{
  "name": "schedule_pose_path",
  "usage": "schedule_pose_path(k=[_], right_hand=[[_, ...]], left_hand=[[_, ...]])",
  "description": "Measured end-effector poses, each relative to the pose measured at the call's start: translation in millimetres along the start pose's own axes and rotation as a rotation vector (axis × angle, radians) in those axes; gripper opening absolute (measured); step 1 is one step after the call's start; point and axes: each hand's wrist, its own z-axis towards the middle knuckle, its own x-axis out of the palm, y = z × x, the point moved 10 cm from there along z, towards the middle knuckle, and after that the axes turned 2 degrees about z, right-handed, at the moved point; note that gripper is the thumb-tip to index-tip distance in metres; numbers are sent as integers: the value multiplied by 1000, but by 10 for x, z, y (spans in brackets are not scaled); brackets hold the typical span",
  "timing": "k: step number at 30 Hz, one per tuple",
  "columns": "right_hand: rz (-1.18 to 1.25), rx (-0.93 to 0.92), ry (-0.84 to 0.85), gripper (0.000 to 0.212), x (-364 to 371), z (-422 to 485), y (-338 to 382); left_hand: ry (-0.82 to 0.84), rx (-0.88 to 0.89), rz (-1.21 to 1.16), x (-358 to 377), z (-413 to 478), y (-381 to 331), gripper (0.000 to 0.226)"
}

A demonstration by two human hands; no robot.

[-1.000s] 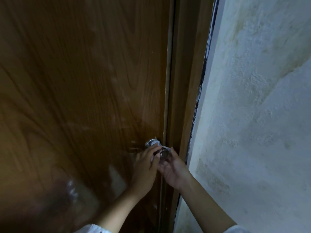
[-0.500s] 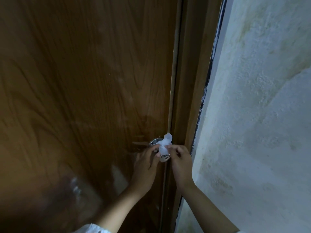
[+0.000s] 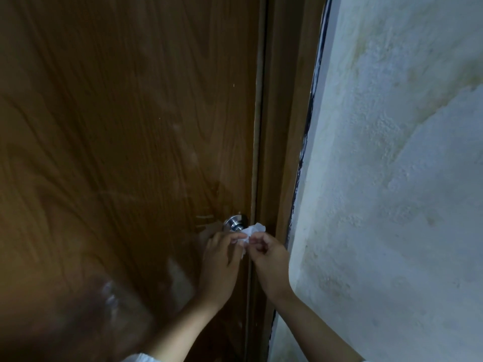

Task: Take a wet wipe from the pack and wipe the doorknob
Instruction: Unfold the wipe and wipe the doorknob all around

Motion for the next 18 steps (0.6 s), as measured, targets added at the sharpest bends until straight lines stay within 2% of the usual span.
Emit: schedule_pose_path(k=[2,5,7,11,18], right_hand=[[-8,52,32,12,32,-33,-123],[-16,122,-53,14,-99,-31,-248],[-2,95,-62,13,-130,-14,-175],[3,-5,27,14,-26,-14,43],[174,73,74,14,-30,-66,29]], left_hand=[[23,-18,-11,24,-21,28,21],[69,-23,-21,66,-63,53,20],[85,-45,-45,81,-85,59,21],[56,-91,-182,84,-106,34,28],[6,-143,-313,26,-100,33,19]])
